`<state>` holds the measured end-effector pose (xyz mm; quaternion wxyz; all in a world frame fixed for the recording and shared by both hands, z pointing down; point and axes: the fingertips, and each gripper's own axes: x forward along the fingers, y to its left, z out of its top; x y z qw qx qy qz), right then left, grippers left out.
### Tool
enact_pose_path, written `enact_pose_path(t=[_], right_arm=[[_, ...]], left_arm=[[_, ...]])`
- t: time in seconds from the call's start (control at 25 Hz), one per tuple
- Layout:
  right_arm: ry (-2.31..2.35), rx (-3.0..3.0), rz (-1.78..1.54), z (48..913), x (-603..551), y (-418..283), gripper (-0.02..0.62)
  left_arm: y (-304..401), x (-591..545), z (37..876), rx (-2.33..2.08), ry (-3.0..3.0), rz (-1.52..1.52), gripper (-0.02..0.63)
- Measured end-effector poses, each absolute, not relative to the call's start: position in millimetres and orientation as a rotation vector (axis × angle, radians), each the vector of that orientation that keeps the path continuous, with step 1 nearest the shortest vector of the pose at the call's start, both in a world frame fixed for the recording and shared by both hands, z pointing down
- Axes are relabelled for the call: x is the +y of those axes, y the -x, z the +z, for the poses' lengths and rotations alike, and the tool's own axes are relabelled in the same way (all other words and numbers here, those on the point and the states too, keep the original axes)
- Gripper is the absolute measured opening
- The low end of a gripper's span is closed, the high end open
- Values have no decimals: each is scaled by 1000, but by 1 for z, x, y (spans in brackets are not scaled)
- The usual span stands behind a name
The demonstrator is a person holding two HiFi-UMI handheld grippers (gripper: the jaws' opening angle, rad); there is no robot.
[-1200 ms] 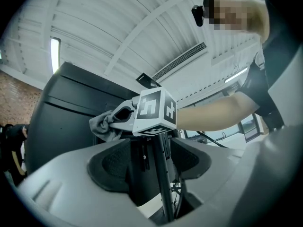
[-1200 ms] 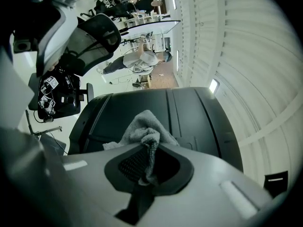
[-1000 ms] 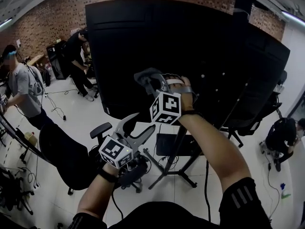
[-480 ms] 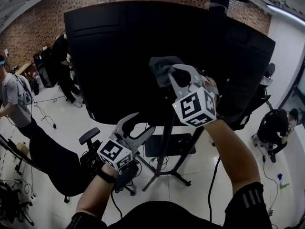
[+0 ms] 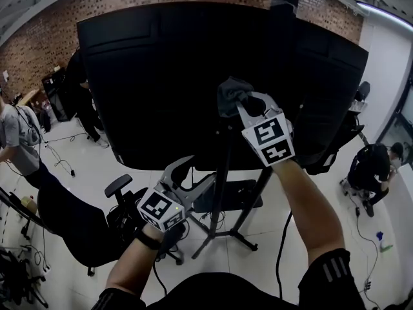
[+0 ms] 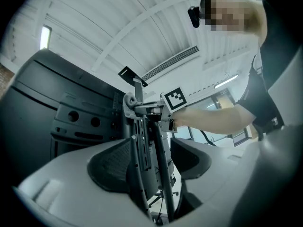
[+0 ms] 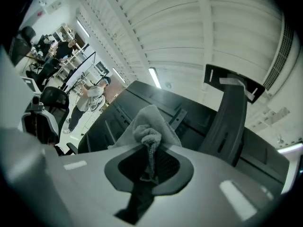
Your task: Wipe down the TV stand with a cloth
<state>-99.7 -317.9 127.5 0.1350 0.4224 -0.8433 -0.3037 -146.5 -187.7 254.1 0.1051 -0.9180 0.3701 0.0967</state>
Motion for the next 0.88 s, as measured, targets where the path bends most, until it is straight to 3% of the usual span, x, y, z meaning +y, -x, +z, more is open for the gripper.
enact_pose_path(t=[0.36,0.88], right_arm=[[-1193,-2470,-798,169,-314,98,53],[-1177,-2483,-606,234,-319,91,26]], left_arm=[[149,-189,272,1118,2731,277,282],[137,-190,299,1088,2805,258,282]])
